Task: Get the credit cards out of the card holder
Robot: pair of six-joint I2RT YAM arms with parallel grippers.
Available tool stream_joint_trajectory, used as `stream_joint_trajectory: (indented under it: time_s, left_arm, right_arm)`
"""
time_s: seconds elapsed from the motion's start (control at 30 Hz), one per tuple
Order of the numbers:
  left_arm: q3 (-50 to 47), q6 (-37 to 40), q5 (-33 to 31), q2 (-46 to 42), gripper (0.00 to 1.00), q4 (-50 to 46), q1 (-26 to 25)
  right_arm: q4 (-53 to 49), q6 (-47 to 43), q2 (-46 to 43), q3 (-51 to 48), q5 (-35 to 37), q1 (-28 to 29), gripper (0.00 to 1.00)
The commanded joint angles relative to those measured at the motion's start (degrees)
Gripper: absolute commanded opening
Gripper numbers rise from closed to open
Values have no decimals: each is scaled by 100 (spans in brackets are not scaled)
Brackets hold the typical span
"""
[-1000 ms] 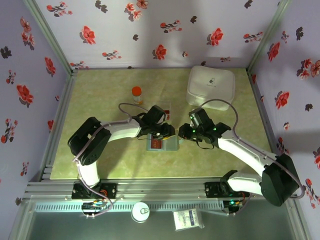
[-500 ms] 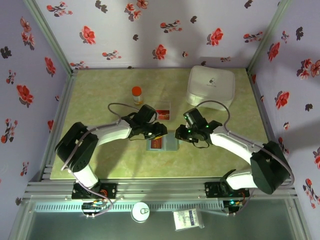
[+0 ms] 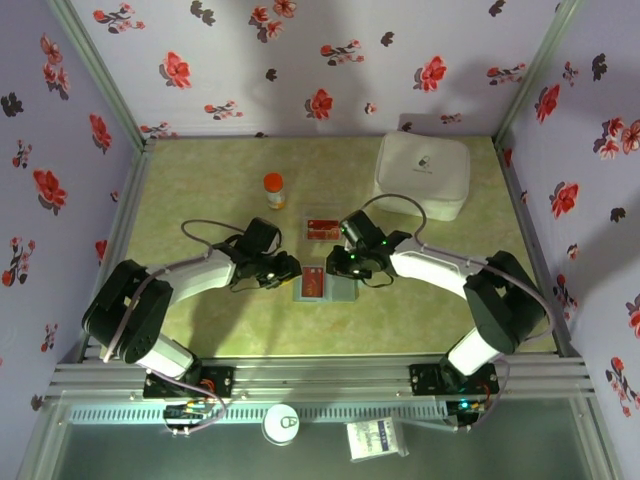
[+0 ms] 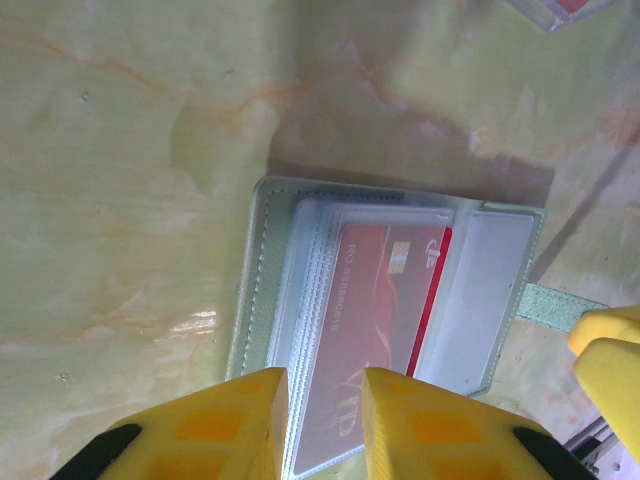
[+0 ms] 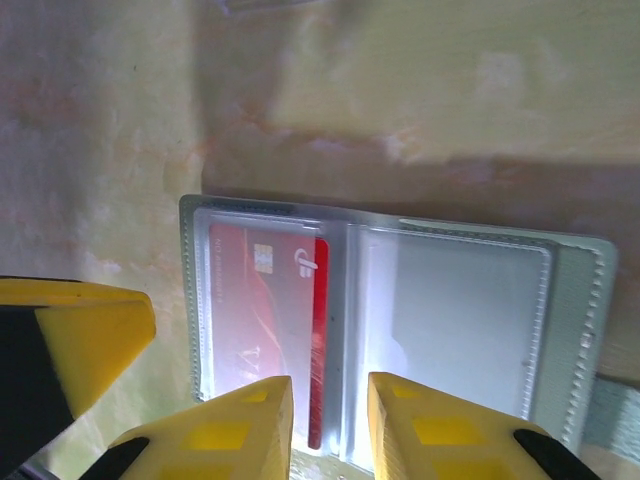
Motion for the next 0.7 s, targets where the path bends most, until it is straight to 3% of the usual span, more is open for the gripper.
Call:
stream_joint_trajectory:
  time_s: [0.0,0.67]
  left_arm:
    - [-40,143,218,106,23,190,26]
    - [-209,5,298,456,19,389,26]
  right_arm:
    - [107,106,182,180,-102,74,26]
    - [822,419,590,-23,-555,159,25]
